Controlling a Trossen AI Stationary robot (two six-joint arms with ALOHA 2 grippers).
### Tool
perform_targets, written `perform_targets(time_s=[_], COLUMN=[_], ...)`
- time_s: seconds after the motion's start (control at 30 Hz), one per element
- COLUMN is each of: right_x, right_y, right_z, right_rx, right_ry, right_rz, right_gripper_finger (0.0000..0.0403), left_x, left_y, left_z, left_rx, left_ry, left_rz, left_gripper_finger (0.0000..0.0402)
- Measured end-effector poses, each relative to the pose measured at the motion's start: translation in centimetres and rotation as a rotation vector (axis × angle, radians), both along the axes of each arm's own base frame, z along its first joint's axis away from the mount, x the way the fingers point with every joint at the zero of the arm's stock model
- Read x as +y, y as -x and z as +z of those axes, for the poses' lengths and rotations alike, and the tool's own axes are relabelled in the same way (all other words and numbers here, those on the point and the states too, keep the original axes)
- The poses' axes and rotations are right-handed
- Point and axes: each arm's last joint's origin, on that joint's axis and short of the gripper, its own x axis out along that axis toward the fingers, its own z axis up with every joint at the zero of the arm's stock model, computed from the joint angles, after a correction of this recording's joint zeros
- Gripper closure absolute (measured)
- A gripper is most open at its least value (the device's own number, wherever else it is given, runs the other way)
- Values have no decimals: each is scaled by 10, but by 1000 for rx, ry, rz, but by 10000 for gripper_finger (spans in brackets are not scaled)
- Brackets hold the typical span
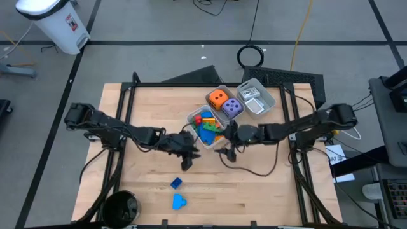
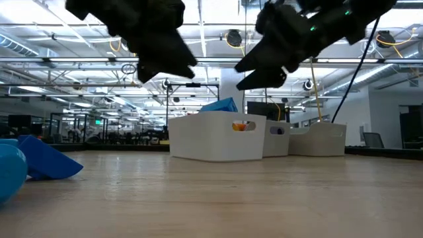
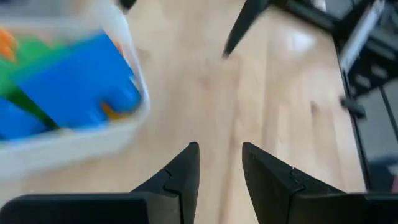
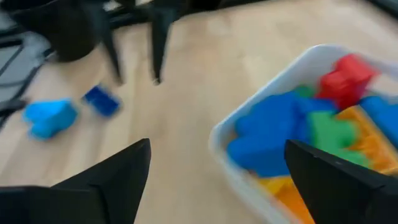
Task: Pick & Place Toys
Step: Put the light blue game piece into the white bin
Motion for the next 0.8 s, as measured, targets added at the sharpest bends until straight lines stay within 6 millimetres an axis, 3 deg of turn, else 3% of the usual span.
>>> perform_targets(time_s=[0.3,0.6,0.7,0.8], right_x=[43,47,47,47], right_y=[10,9,9,9], right_z=[1,3,4,4], right_rx=[12,-15,-23,-28], right_ry=[49,73,71,70], right_rz=[174,196,195,194], right_gripper_finger=[74,74,74,74], left_x=[-62,-142,-154,-158], left_y=[17,34,37,34], left_z=[-32,-83,-99,-106], left_rx=[214,247,237,212], left_ry=[87,21,-12,-18], left_rz=[-165,-440,-482,-410], left_gripper_finger=[273,273,272,272])
